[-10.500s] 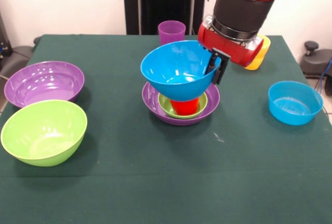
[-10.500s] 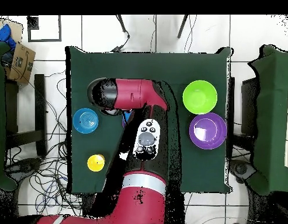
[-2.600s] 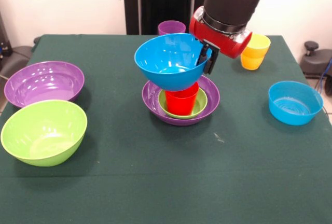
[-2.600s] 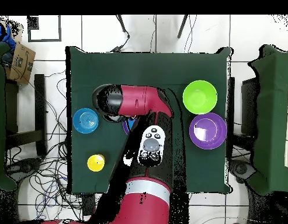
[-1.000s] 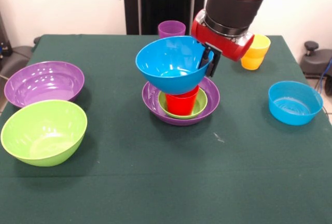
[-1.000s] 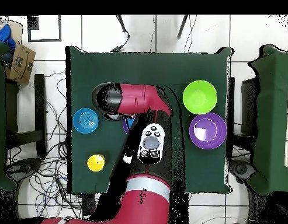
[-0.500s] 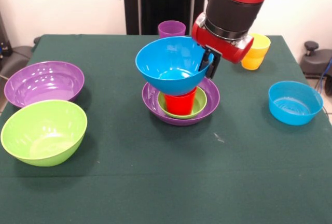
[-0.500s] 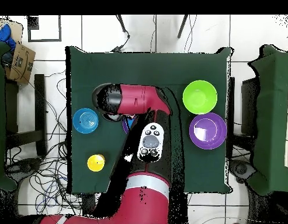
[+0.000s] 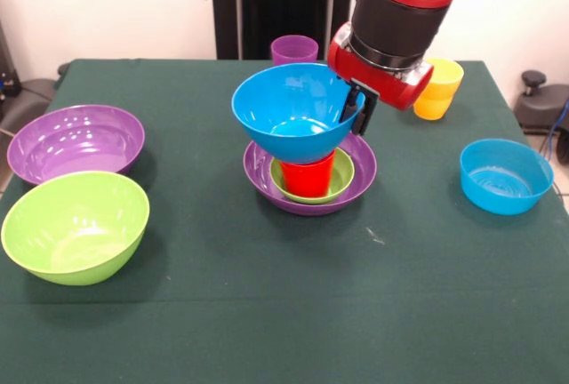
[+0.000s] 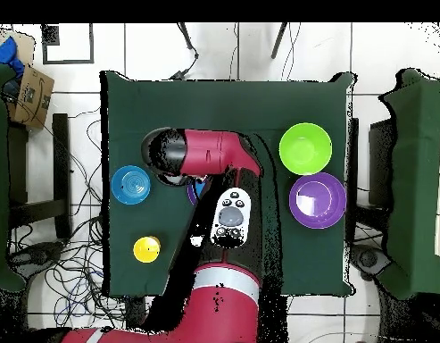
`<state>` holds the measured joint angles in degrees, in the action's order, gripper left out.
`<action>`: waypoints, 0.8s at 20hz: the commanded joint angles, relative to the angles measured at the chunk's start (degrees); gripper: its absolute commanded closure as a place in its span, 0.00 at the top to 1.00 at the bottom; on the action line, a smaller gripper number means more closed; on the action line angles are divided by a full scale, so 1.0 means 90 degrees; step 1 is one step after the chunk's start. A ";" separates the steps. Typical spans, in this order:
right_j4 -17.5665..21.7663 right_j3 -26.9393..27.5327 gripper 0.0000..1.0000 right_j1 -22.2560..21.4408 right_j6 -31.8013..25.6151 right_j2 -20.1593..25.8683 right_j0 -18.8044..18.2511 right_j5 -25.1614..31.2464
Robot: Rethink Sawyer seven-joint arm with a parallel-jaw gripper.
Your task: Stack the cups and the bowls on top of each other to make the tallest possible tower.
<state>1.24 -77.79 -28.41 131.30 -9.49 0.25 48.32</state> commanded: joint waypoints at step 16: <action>0.0214 -0.0203 0.00 0.0409 -0.0323 0.0772 -0.0185 -0.0237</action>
<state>1.24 -77.78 -28.41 131.30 -9.37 0.10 48.32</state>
